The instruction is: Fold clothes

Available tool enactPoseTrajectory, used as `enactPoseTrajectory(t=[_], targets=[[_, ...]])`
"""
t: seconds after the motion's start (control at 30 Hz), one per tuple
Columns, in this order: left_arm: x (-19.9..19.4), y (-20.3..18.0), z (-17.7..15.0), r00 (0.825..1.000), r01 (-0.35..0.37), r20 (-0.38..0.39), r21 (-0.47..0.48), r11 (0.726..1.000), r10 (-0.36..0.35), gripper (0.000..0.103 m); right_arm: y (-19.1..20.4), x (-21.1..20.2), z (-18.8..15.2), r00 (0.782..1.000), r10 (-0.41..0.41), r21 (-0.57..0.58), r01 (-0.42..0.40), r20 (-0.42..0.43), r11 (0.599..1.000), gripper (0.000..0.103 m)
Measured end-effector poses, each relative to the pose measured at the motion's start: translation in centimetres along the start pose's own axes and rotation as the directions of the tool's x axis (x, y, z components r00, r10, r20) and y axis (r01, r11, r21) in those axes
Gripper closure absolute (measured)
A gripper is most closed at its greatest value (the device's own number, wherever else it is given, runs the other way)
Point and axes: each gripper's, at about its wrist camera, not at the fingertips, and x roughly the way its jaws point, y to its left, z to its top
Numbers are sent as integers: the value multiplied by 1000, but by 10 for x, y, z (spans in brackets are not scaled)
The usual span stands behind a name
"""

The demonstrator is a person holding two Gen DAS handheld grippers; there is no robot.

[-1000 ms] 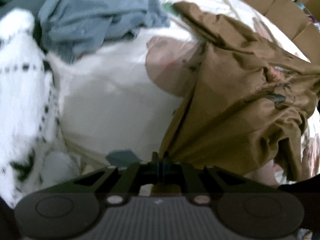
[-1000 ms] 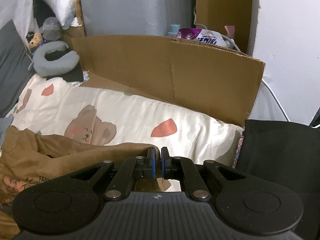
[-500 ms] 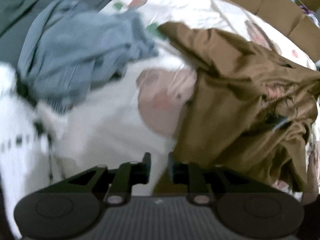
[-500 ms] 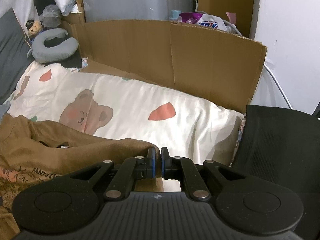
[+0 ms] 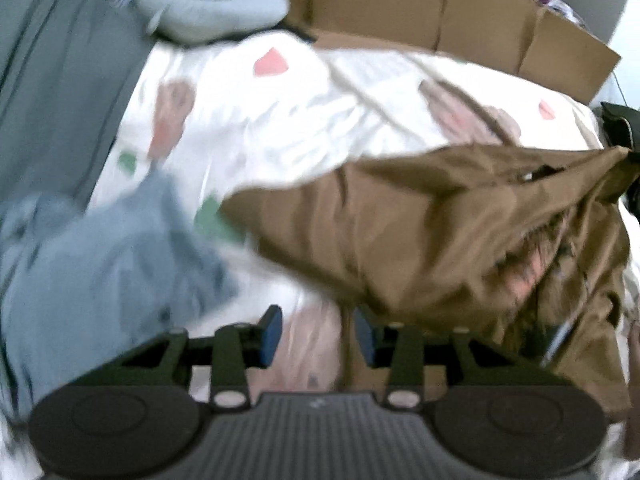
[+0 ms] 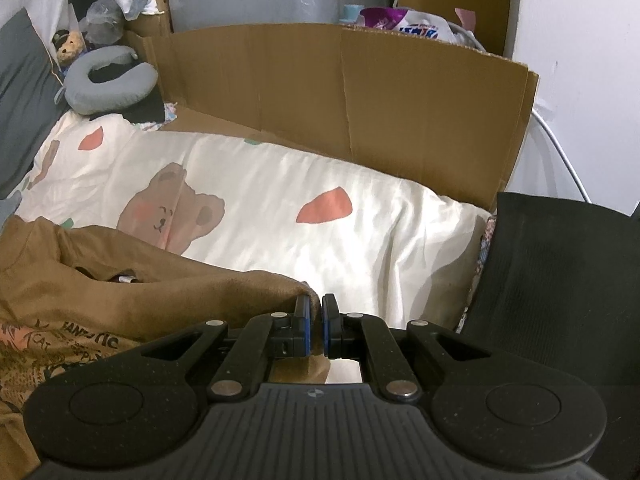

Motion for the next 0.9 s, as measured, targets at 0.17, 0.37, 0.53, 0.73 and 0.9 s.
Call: enactPoseTrajectory(t=[0.17, 0.37, 0.53, 0.73, 0.9], targets=[[27, -14, 39, 998, -9, 60, 106, 994, 2, 59, 0, 5, -4, 1000, -3, -13, 3, -16, 1000, 99], [74, -22, 62, 996, -19, 92, 178, 984, 2, 48, -2, 13, -9, 999, -11, -28, 10, -49, 1000, 99], [107, -21, 71, 997, -18, 83, 172, 985, 3, 44, 0, 20, -13, 997, -21, -66, 16, -79, 998, 99], [136, -16, 76, 997, 37, 62, 82, 996, -42, 46, 4, 26, -18, 995, -22, -83, 14, -99, 996, 99], [156, -16, 65, 998, 60, 30, 29, 998, -60, 69, 5, 29, -21, 994, -22, -90, 12, -109, 996, 99]])
